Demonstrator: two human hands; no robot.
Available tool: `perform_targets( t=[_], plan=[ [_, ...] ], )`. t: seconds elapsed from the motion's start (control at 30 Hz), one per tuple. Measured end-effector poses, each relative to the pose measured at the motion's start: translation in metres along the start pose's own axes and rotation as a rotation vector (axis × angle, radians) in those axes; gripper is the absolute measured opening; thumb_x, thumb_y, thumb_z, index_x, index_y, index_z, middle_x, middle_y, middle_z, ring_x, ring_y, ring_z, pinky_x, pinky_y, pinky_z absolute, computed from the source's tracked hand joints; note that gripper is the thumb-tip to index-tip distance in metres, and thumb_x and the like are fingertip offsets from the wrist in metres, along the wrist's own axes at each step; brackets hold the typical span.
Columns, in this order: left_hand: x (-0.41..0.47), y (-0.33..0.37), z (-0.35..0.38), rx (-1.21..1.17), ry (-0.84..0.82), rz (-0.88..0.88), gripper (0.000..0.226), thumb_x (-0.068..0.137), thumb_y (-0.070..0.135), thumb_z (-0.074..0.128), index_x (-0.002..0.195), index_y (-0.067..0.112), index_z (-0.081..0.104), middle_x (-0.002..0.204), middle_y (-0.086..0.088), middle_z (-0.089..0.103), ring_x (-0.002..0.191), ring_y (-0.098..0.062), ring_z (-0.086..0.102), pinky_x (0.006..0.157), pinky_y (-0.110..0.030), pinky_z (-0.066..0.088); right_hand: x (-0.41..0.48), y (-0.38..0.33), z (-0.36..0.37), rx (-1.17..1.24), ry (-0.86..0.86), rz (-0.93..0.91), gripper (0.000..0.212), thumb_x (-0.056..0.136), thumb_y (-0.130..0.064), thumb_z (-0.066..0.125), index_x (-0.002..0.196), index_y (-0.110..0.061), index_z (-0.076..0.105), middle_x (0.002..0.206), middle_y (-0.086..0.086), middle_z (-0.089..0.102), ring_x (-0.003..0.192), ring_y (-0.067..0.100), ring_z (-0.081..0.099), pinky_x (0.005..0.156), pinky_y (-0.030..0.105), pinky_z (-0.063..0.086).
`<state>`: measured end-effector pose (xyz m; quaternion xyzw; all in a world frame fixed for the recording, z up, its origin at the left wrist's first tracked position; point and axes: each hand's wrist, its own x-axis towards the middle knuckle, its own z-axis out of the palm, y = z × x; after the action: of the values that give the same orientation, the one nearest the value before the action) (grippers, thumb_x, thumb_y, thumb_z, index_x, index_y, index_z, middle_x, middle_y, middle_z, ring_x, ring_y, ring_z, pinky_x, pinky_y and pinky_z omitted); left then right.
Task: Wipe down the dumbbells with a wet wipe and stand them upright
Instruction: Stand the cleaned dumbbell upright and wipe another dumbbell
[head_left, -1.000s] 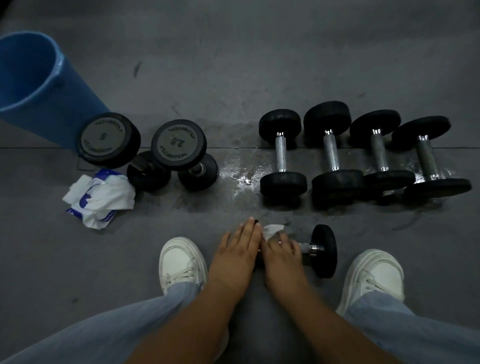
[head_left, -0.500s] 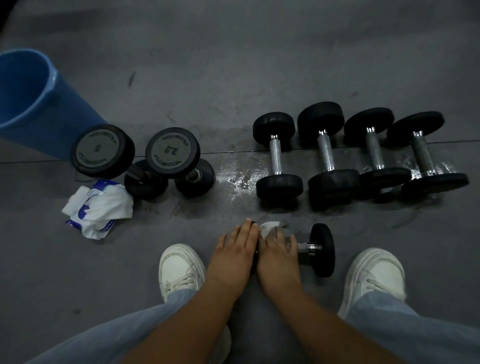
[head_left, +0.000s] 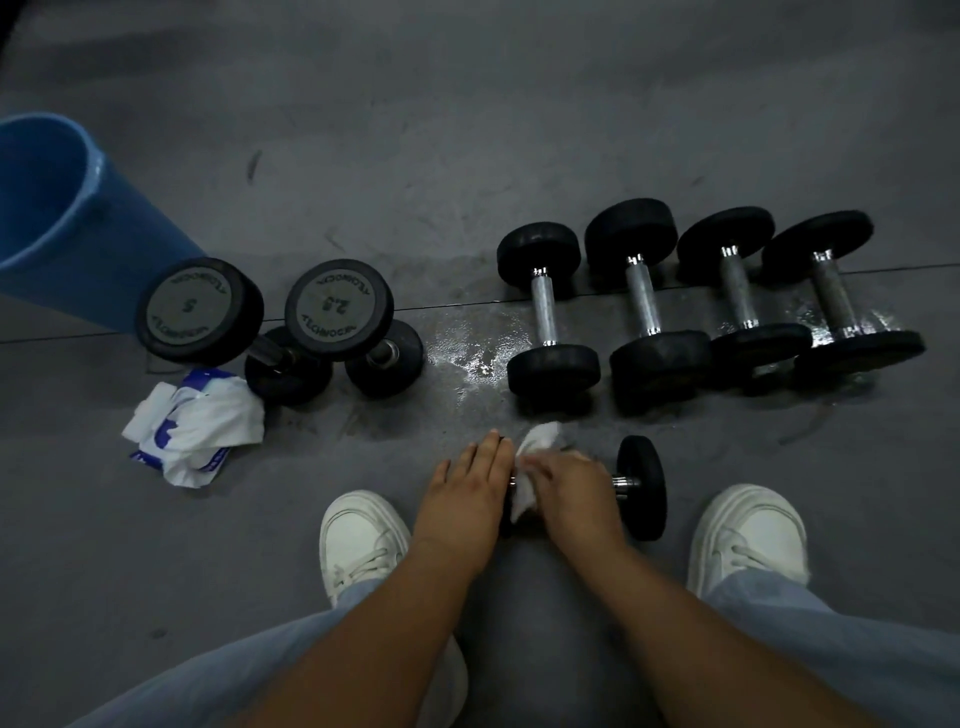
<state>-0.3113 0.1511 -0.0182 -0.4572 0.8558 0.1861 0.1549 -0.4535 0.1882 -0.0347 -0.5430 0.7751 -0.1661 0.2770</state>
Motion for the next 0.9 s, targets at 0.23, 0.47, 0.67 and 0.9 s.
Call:
perform_targets(
  t=[0.23, 0.47, 0.67, 0.9],
  plan=[
    [0.003, -0.003, -0.003, -0.007, -0.046, 0.009, 0.090, 0.093, 0.023, 0.059, 0.157, 0.021, -0.003, 0.166, 0.003, -0.008, 0.151, -0.018, 0.008, 0.121, -0.042, 0.016, -0.015, -0.011, 0.011, -0.226, -0.030, 0.068, 0.043, 0.082, -0.028, 0.046, 0.121, -0.023, 0.063, 0.092, 0.002, 0.070, 0.092, 0.026, 0.063, 0.074, 0.038, 0.047],
    [0.006, -0.002, -0.007, -0.022, -0.065, 0.008, 0.090, 0.092, 0.029, 0.059, 0.157, 0.022, -0.003, 0.166, 0.005, -0.007, 0.151, -0.017, 0.007, 0.121, -0.042, 0.015, -0.012, -0.001, 0.030, -0.461, -0.119, -0.079, 0.069, 0.080, -0.034, 0.063, 0.145, -0.022, 0.043, 0.149, -0.005, 0.043, 0.141, 0.029, 0.034, 0.109, 0.051, 0.011],
    [0.003, 0.000, -0.006, -0.035, -0.064, -0.003, 0.090, 0.093, 0.029, 0.058, 0.157, 0.022, -0.005, 0.166, 0.005, -0.008, 0.152, -0.017, 0.008, 0.121, -0.043, 0.017, -0.035, -0.003, 0.029, -0.428, -0.134, -0.085, 0.059, 0.073, -0.028, 0.071, 0.130, -0.020, 0.059, 0.138, -0.001, 0.055, 0.133, 0.027, 0.046, 0.106, 0.053, 0.025],
    [0.003, 0.000, -0.007, -0.028, -0.083, -0.010, 0.092, 0.091, 0.030, 0.062, 0.157, 0.022, -0.003, 0.166, 0.004, -0.007, 0.151, -0.018, 0.009, 0.120, -0.043, 0.019, -0.051, -0.016, 0.024, -0.072, 0.025, 0.048, 0.037, 0.084, -0.020, 0.052, 0.117, -0.029, 0.067, 0.103, -0.007, 0.070, 0.107, 0.014, 0.060, 0.093, 0.029, 0.032]
  ],
)
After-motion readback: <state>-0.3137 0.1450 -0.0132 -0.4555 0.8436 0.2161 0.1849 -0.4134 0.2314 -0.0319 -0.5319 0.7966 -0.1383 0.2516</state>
